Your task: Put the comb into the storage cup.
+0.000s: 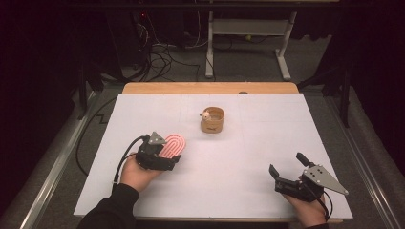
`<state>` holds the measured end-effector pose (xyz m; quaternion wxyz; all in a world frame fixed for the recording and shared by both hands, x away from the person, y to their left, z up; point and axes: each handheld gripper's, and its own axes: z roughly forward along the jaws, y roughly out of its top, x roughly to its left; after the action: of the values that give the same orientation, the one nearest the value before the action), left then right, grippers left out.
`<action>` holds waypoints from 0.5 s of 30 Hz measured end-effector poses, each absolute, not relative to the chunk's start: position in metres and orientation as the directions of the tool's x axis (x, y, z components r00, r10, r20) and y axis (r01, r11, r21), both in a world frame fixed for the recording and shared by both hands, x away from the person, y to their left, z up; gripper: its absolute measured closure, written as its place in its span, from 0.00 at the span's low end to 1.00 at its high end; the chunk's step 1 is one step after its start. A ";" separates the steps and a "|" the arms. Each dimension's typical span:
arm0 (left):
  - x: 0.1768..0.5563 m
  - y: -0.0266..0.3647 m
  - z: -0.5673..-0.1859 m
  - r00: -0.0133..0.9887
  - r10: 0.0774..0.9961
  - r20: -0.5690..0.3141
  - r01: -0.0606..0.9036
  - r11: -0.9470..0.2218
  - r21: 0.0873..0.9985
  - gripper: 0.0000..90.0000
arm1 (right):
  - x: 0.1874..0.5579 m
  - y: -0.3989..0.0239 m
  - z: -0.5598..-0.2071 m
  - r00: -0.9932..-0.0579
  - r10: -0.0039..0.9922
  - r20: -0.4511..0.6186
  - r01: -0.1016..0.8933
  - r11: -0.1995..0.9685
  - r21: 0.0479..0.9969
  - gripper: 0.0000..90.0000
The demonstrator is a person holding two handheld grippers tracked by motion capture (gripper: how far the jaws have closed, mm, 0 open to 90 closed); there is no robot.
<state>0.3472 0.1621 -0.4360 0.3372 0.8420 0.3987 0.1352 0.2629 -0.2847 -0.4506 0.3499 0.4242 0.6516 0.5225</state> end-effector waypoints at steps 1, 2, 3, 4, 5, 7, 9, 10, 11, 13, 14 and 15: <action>0.347 0.162 -0.436 0.643 0.765 -0.043 0.580 -0.449 0.679 0.20 | 0.263 -0.285 -0.451 -0.395 0.919 -0.014 0.186 0.095 0.978 0.00; 0.347 0.163 -0.436 0.643 0.764 -0.048 0.580 -0.445 0.682 0.20 | 0.263 -0.285 -0.451 -0.394 0.919 -0.013 0.189 0.095 0.977 0.00; 0.347 0.163 -0.436 0.643 0.764 -0.058 0.581 -0.437 0.687 0.20 | 0.263 -0.285 -0.451 -0.394 0.919 -0.013 0.189 0.095 0.977 0.00; 0.347 0.163 -0.436 0.642 0.764 -0.063 0.582 -0.432 0.689 0.20 | 0.263 -0.285 -0.451 -0.394 0.919 -0.013 0.189 0.094 0.977 0.00; 0.347 0.164 -0.436 0.642 0.764 -0.067 0.580 -0.427 0.694 0.20 | 0.263 -0.285 -0.451 -0.395 0.919 -0.014 0.188 0.096 0.978 0.00; 0.347 0.164 -0.434 0.643 0.763 -0.072 0.574 -0.418 0.704 0.20 | 0.262 -0.284 -0.450 -0.394 0.919 -0.015 0.186 0.096 0.978 0.00; 0.347 0.165 -0.433 0.645 0.761 -0.076 0.564 -0.406 0.719 0.20 | 0.262 -0.284 -0.450 -0.395 0.919 -0.016 0.184 0.096 0.978 0.00; 0.346 0.165 -0.432 0.645 0.760 -0.079 0.558 -0.398 0.728 0.20 | 0.262 -0.284 -0.450 -0.395 0.919 -0.016 0.184 0.095 0.978 0.00; 0.346 0.166 -0.431 0.645 0.759 -0.082 0.557 -0.394 0.731 0.20 | 0.262 -0.284 -0.450 -0.394 0.919 -0.015 0.184 0.095 0.978 0.00; 0.345 0.166 -0.429 0.650 0.755 -0.088 0.546 -0.383 0.745 0.20 | 0.262 -0.284 -0.450 -0.395 0.918 -0.016 0.184 0.097 0.978 0.00; 0.344 0.166 -0.427 0.654 0.751 -0.092 0.536 -0.373 0.757 0.20 | 0.262 -0.284 -0.451 -0.395 0.919 -0.016 0.185 0.097 0.978 0.00; 0.344 0.166 -0.427 0.654 0.751 -0.092 0.536 -0.373 0.757 0.20 | 0.262 -0.284 -0.451 -0.395 0.919 -0.016 0.185 0.097 0.978 0.00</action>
<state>0.3436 0.1661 -0.4274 0.3979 0.8176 0.3936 0.1352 0.2625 -0.2842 -0.4505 0.3515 0.4232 0.6519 0.5220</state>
